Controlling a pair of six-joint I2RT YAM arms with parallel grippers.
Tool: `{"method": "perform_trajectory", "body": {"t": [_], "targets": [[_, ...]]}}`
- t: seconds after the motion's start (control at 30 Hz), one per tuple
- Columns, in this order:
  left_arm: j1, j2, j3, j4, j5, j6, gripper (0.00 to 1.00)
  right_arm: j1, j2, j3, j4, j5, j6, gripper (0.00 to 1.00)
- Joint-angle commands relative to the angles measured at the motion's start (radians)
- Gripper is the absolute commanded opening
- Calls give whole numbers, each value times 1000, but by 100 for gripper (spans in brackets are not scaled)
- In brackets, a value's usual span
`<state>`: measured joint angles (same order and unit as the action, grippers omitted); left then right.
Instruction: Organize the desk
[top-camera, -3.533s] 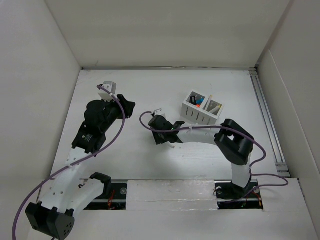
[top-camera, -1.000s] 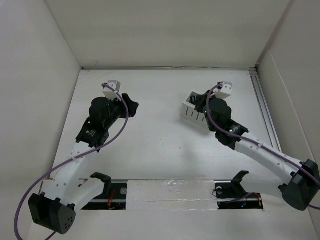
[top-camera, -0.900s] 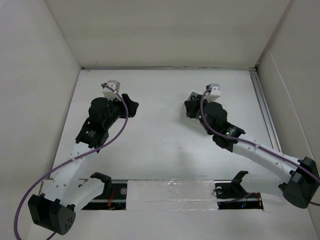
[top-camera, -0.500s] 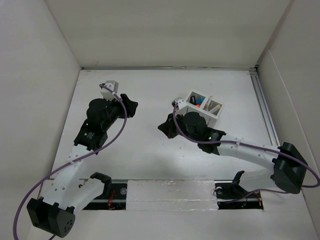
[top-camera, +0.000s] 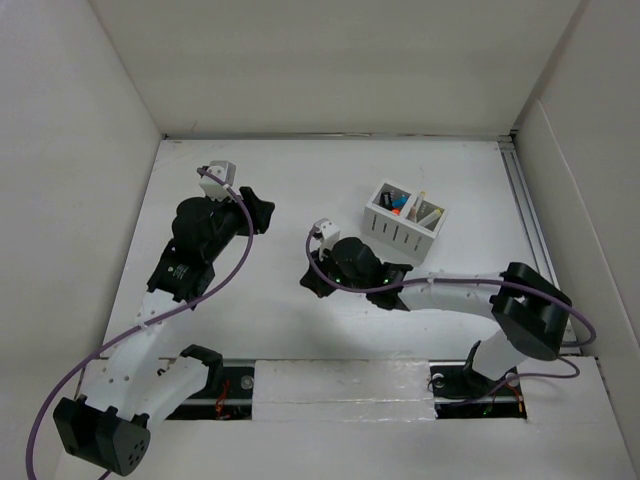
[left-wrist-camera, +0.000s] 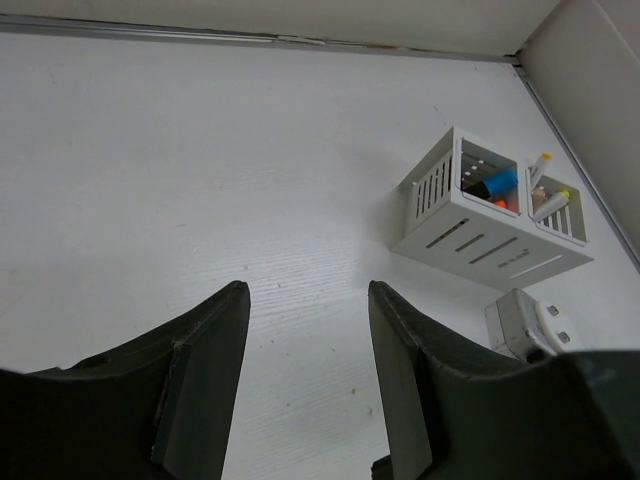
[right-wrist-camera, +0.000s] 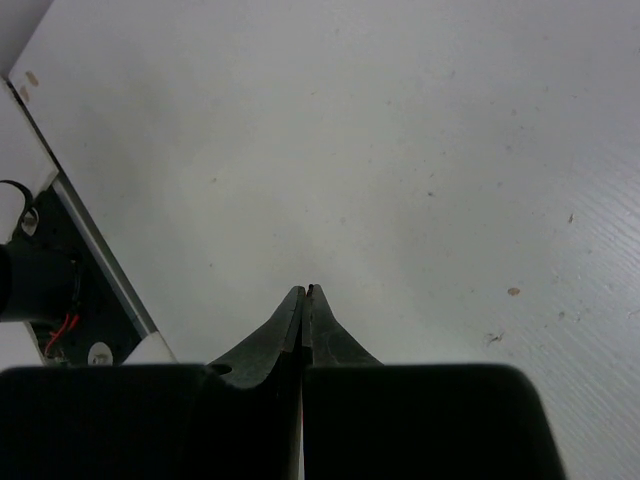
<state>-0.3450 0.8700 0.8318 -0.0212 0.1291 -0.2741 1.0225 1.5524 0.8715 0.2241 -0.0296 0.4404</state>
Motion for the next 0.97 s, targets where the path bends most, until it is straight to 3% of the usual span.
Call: {"method": "perform_trajectory", "body": {"t": [0.0,0.53,0.93], "targets": [[-2,-11,23,46,-2,16,47,10,15,63,44,-1,-15,0],[-2,-28,20,47,26,21,47,10,126,135,20,-9,-29,0],[-2,-20,13,52,24,23,46,10,100,135,18,60,-52,0]]}}
